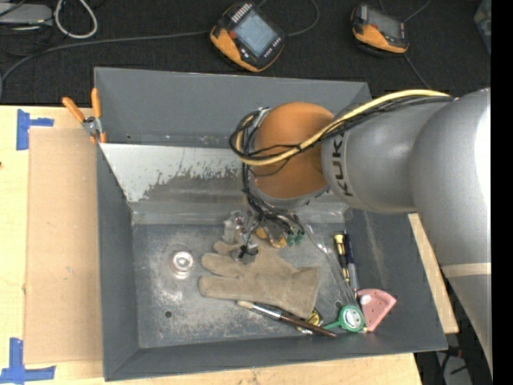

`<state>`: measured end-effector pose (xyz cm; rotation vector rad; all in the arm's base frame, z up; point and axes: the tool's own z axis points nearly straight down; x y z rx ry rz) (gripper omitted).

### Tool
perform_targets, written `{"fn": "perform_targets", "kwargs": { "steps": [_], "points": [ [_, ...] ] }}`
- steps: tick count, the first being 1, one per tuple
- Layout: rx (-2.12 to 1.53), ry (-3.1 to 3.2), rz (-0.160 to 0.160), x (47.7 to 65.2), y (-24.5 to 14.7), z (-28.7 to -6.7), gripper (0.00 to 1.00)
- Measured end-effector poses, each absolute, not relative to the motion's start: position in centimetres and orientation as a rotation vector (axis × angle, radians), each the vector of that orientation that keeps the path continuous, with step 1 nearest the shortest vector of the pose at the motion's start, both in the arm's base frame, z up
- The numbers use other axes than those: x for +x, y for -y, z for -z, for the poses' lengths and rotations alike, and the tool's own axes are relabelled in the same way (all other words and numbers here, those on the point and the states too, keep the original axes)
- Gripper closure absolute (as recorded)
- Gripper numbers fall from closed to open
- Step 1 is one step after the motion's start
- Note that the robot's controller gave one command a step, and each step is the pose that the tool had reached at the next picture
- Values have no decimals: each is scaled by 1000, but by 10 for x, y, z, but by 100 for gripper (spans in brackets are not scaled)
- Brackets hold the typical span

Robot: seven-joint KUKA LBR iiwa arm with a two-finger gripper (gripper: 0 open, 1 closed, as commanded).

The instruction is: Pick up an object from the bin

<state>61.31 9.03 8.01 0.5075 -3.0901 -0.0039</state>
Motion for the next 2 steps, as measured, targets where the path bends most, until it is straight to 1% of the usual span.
{"fn": "perform_targets", "kwargs": {
  "steps": [2],
  "points": [
    [505, 3094, 4, 614, -91, -133, 100]
  ]
}}
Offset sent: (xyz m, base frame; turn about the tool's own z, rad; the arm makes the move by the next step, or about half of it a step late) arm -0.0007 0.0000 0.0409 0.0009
